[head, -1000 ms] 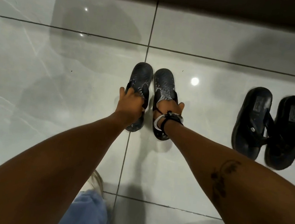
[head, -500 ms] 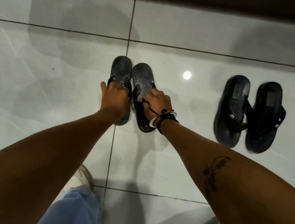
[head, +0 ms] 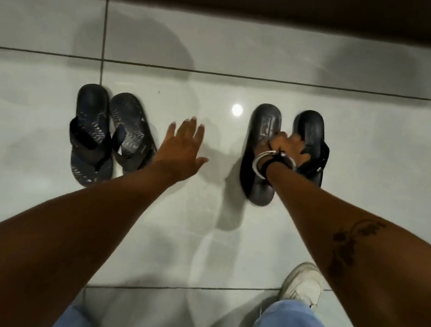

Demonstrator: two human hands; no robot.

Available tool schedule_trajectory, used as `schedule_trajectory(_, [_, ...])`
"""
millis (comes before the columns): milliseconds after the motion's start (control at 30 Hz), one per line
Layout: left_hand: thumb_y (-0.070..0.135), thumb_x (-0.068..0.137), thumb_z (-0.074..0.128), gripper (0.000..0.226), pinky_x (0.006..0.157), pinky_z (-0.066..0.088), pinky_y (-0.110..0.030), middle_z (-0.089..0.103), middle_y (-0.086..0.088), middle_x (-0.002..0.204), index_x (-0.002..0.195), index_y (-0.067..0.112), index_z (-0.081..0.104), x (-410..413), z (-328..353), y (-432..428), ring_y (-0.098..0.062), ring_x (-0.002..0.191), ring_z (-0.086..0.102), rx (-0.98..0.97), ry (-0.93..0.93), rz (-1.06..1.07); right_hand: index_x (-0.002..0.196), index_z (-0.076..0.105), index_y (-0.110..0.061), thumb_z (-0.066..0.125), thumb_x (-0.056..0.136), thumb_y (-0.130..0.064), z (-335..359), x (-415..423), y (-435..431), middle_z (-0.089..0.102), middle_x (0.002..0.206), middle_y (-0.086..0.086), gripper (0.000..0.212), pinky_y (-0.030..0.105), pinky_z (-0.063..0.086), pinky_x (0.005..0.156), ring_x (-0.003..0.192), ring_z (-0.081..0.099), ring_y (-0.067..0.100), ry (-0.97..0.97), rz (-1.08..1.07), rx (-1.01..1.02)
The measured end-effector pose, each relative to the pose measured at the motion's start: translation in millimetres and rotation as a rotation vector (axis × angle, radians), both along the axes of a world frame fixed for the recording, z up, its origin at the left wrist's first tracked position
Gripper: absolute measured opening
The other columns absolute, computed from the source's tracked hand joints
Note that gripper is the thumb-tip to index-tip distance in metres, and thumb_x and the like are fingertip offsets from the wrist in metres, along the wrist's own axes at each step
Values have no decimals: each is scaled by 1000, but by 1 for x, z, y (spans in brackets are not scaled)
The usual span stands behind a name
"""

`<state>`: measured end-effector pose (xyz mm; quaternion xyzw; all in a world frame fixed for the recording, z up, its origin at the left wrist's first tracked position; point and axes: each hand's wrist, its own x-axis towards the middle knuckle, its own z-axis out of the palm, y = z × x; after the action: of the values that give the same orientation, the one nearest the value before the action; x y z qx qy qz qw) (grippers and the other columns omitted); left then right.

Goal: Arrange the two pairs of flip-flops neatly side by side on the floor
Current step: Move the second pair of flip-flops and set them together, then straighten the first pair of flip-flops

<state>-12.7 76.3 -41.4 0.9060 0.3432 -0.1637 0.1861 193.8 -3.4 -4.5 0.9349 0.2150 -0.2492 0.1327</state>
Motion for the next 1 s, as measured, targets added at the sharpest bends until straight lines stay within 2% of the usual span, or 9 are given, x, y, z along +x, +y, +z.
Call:
schedule_trajectory(100, [61, 91, 46, 93, 120, 6, -52, 4, -22, 162, 154, 5, 7, 42, -19, -2, -36, 150, 6, 5, 16, -99, 131, 53, -13, 56, 89, -44, -17, 34, -14, 43, 140, 16, 52, 55, 25, 109, 132, 36, 39, 19, -65, -113])
schedule_trajectory(167, [66, 91, 40, 96, 120, 6, -52, -1, -24, 162, 154, 4, 3, 62, -32, -2, -37, 150, 3, -6, 38, -93, 125, 58, -17, 53, 90, -36, -29, 44, -25, 49, 137, 15, 40, 56, 24, 109, 130, 39, 38, 36, -106, -133])
schedule_trajectory(267, [67, 93, 31, 92, 120, 4, -51, -5, -24, 162, 154, 5, 1, 75, -52, -15, -37, 150, -1, 5, 68, -37, 110, 65, -21, 43, 89, -29, -47, 49, -46, 64, 119, 9, 31, 55, 18, 111, 123, 49, 34, 70, -89, -84])
schedule_trajectory(367, [64, 94, 30, 89, 121, 4, -50, -10, -23, 161, 155, 6, -1, 76, -67, -38, -37, 150, -5, -1, 99, 10, 98, 67, -23, 49, 87, -25, -52, 56, -56, 69, 102, 8, 21, 58, 15, 110, 113, 57, 34, 77, -59, -51])
schedule_trajectory(433, [63, 95, 32, 90, 122, 6, -50, -12, -24, 161, 155, 6, -4, 75, -74, -50, -38, 150, -6, 9, 105, 56, 87, 65, -24, 57, 81, -27, -53, 61, -61, 67, 87, 5, 10, 56, 19, 108, 103, 61, 32, 78, -15, -49])
schedule_trajectory(533, [63, 94, 32, 93, 122, 6, -49, -16, -23, 160, 154, 4, -7, 78, -78, -58, -38, 149, -10, 6, 104, 118, 78, 61, -22, 60, 76, -30, -54, 72, -67, 61, 77, 4, 8, 53, 23, 107, 94, 63, 31, 91, 20, 14])
schedule_trajectory(767, [63, 93, 38, 96, 122, 8, -48, -13, -25, 160, 154, 3, -4, 84, -77, -62, -41, 149, -8, 1, 68, 166, 64, 47, -21, 59, 78, -33, -51, 107, -72, 55, 74, 4, 22, 53, 27, 106, 95, 60, 32, -16, 70, 90])
schedule_trajectory(1000, [64, 91, 41, 98, 120, 14, -49, -11, -27, 160, 153, 2, -2, 87, -79, -61, -43, 149, -5, 11, 113, 169, 74, 52, -22, 60, 77, -25, -46, 153, -47, 66, 88, 7, 9, 54, 26, 106, 101, 59, 33, -69, 33, 120])
